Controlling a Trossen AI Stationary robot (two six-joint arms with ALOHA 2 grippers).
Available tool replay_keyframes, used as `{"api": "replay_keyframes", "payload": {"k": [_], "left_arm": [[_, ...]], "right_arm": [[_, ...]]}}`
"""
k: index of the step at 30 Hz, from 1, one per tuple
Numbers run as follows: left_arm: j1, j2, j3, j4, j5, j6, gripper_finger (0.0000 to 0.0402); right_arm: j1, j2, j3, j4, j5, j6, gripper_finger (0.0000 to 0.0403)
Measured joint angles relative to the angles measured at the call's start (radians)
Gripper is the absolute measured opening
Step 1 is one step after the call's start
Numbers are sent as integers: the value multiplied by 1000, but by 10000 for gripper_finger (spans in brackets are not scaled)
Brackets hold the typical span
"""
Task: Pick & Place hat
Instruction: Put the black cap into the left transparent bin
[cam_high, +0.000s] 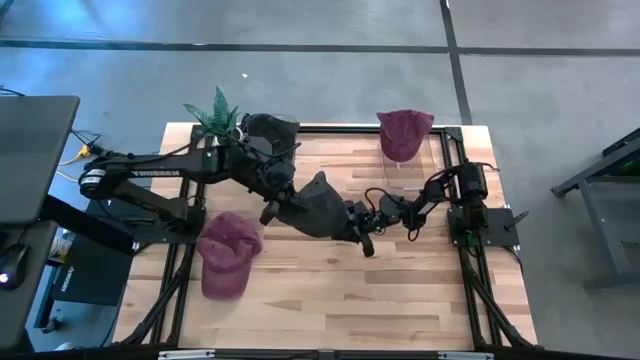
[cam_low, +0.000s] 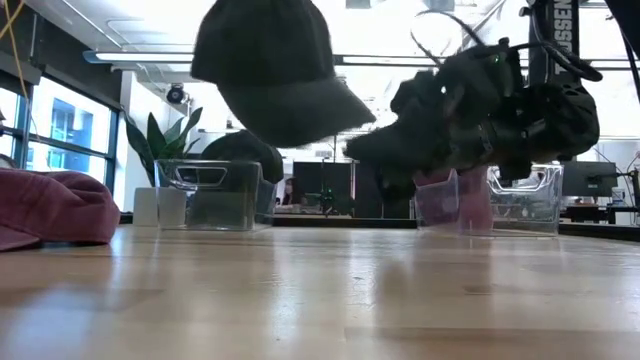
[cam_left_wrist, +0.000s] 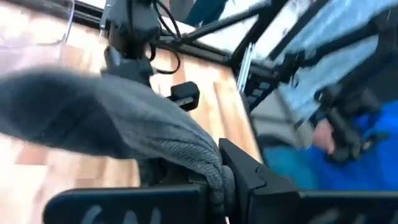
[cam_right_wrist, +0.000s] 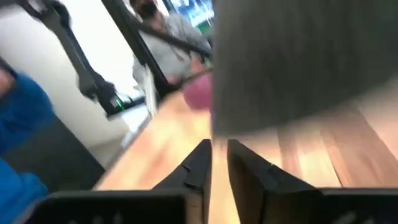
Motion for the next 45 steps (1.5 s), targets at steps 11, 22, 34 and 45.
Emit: {"api": "replay_keyframes", "payload": {"k": [11, 22, 34, 45], "left_arm": [[0, 55, 502, -788, -469, 673, 14], [50, 93, 560, -862, -840, 1196, 9], [291, 198, 467, -880, -776, 1205, 5], [330, 196, 279, -730, -614, 1228, 11]], "right_arm": [[36, 0, -3, -277, 287, -50, 114], [59, 1, 0, -258, 324, -61, 113], [59, 1, 0, -258, 319, -51, 113], [59, 1, 0, -258, 320, -51, 113]]}}
